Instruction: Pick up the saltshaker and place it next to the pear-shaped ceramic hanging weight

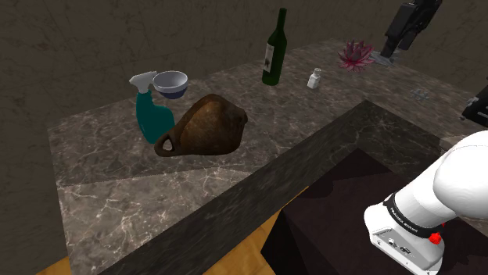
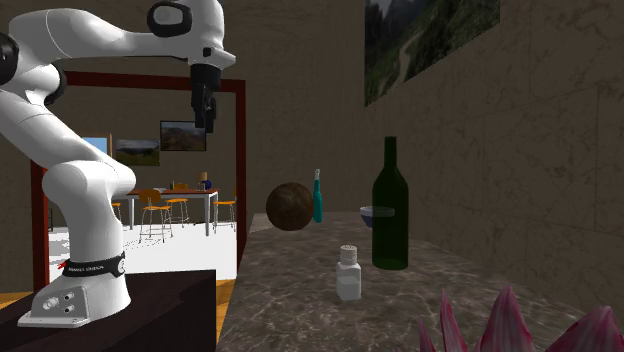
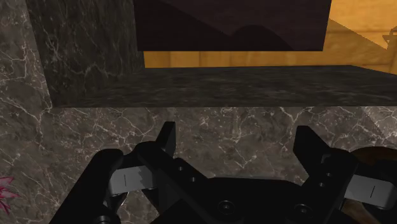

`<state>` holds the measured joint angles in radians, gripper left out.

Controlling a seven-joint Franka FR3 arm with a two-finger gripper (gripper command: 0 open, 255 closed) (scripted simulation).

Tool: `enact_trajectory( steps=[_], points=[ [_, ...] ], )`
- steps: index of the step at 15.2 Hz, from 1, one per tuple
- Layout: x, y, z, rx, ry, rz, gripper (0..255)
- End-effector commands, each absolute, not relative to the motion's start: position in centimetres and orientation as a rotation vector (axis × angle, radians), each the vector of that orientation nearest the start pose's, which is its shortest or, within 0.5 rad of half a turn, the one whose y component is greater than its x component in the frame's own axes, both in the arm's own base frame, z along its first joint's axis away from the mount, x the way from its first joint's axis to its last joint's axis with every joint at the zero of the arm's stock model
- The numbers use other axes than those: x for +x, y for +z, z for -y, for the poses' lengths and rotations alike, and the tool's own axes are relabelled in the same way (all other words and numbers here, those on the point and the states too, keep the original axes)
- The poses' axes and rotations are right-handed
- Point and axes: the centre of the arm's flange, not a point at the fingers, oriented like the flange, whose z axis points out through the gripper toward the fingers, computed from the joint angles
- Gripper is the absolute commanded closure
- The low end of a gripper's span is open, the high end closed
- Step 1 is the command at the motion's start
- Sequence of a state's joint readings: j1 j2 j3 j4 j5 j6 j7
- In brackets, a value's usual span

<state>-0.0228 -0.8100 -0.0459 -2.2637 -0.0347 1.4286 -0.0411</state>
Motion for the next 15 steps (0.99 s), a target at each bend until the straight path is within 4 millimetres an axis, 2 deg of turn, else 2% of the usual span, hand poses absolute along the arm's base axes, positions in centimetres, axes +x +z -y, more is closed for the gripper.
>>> enact_trajectory(
  steps=[1,15],
  points=[
    [28.4,62.8,2.9,-3.141,0.04,-0.027,0],
    [39.2,52.1,12.0,-3.185,-0.032,-0.009,0]
  ],
)
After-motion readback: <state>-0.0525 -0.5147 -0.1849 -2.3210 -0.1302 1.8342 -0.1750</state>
